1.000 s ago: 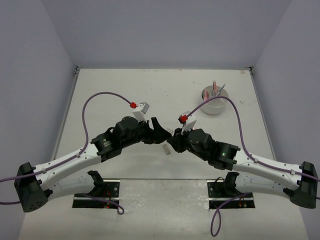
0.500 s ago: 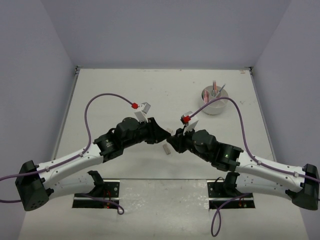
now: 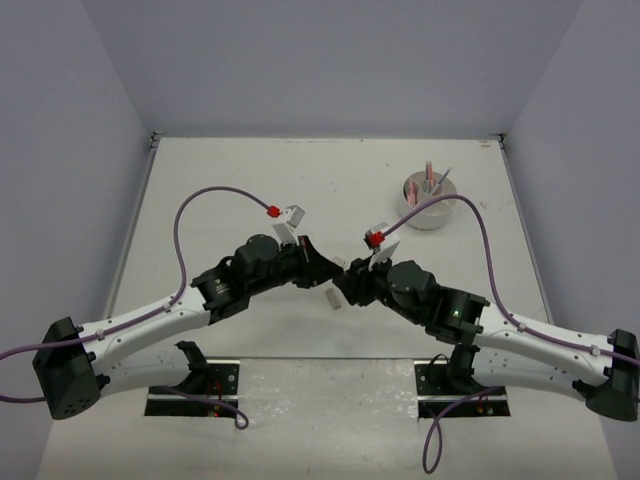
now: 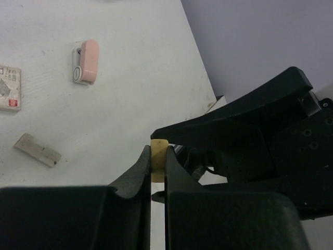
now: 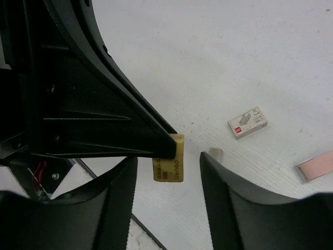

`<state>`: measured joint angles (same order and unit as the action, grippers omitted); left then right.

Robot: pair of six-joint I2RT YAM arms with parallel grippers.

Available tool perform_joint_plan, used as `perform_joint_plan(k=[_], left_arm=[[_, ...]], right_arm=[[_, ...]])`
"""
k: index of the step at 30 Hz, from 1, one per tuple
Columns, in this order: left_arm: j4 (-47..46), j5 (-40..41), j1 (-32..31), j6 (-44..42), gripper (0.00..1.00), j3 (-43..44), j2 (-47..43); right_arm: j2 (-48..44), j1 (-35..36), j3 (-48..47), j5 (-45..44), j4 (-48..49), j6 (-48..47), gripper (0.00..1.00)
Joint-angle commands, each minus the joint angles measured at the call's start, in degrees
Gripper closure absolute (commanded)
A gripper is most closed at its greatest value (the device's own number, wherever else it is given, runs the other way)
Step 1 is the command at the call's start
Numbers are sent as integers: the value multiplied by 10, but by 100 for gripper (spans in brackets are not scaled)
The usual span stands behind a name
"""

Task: Sort the stationery into containers
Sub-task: Place the stationery in the storage box.

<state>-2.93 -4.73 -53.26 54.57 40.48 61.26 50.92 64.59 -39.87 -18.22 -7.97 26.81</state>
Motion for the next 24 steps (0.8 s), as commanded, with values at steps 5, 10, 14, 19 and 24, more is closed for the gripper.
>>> perform_joint_plan(k=[5, 10, 14, 19, 24], left_arm=[[63, 80, 6, -170, 100, 148, 62], [58, 119, 43, -260, 100, 241, 156], [0, 106, 71, -343, 100, 337, 255], [-48, 17, 95, -387, 100, 448, 396], [-82, -23, 105, -406, 100, 624, 568]], right_arm=[[-18, 3, -24, -127, -81, 85, 14], [-59, 2, -68, -248, -289, 229, 13], [-117, 3, -76, -249, -322, 250, 12], [-186, 3, -92, -247, -391, 273, 12], [-229, 2, -118, -242, -480, 305, 11]])
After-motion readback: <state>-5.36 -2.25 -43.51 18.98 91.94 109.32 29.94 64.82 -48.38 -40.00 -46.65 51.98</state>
